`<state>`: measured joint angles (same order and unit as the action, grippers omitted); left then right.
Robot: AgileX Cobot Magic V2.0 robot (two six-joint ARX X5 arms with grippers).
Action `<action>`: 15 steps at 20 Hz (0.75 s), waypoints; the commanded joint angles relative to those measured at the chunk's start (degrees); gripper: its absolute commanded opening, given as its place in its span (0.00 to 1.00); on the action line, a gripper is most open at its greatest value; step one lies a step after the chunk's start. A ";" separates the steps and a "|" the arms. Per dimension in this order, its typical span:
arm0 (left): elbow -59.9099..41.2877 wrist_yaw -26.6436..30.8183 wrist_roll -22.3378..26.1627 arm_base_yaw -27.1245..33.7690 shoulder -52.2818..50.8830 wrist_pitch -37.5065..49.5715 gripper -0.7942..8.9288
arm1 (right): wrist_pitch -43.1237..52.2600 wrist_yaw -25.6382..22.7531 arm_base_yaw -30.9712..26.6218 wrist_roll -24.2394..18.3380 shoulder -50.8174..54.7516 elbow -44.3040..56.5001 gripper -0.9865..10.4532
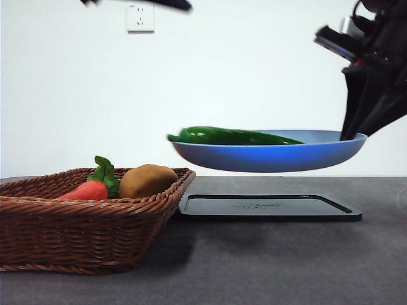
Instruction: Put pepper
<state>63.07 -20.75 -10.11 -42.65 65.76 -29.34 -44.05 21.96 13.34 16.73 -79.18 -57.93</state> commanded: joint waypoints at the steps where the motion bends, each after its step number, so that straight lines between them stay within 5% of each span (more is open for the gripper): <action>1: 1.22 -0.28 1.11 -0.35 -2.93 -0.83 0.31 | 1.88 0.66 -2.56 0.39 -3.34 -3.32 0.09; 15: 1.20 -0.31 1.03 -0.39 -14.21 -3.32 0.31 | 10.75 0.63 -8.13 0.39 -30.23 -20.02 0.09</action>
<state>63.11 -20.75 -9.87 -42.65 51.37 -32.93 -33.82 22.09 5.17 16.75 -108.75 -76.51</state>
